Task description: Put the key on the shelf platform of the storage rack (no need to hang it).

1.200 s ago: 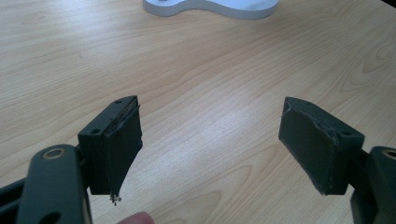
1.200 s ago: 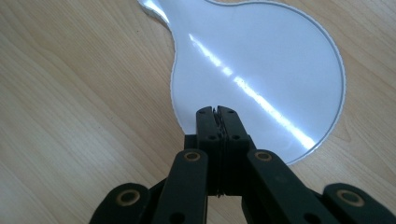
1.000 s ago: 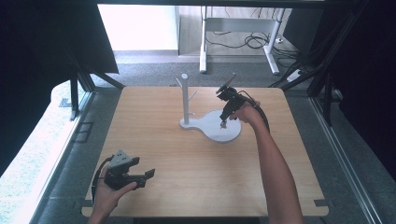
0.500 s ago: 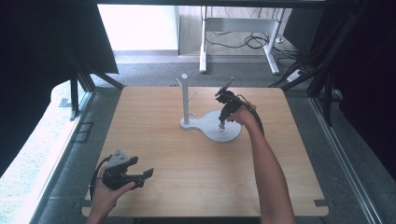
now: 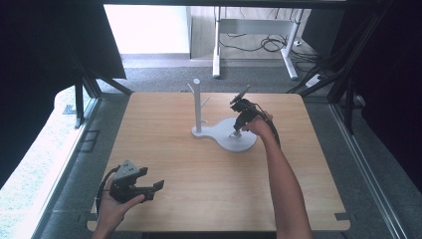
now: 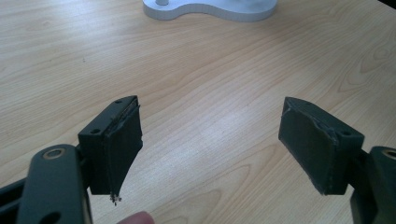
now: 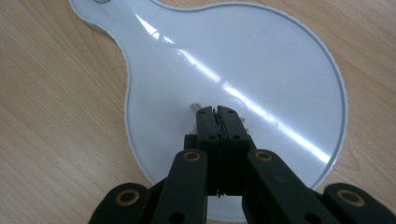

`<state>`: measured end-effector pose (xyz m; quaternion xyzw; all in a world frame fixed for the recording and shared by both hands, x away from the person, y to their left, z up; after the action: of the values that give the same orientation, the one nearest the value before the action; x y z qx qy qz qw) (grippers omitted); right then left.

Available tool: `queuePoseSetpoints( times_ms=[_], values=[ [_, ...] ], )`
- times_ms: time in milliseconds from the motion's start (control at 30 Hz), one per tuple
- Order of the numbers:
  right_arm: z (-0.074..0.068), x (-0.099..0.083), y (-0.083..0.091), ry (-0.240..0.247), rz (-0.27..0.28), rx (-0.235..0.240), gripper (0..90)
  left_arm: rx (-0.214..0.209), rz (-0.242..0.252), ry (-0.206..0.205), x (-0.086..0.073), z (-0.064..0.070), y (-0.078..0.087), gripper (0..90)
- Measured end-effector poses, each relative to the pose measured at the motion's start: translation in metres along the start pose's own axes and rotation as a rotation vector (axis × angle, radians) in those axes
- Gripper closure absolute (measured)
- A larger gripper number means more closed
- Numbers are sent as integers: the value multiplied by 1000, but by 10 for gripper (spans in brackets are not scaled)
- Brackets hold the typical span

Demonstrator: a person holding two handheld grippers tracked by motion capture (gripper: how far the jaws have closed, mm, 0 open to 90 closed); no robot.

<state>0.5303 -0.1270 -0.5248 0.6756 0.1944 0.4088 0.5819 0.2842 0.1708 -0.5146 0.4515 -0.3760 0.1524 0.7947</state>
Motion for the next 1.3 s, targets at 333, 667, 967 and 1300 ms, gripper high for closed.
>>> queuePoseSetpoints(
  times_ms=[333, 667, 967, 1300],
  values=[
    [4, -5, -14, -11, -8, 3, 890, 3, -3, -1, -1, -2, -1, 217],
    [2, -6, -21, -8, -6, 2, 883, 5, -6, -1, -1, -1, -1, 217],
    [4, -3, -9, 6, 44, -35, 720, 6, -6, -1, -1, -3, -1, 217],
    [-3, -2, 24, 27, 136, -58, 564, 6, -7, -2, -1, -2, -1, 217]
  ],
)
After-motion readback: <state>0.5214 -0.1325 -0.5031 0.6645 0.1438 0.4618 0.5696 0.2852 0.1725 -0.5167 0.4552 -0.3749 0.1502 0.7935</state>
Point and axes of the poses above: each handheld gripper's, and its own axes: y roughly backward along the jaws, x roughly out of its top, z roughly to its right, the point moved 8 cm from there along -y, roughly forward along the jaws, and after that the axes turned 12 degrees about y, right-handed, at the moved point
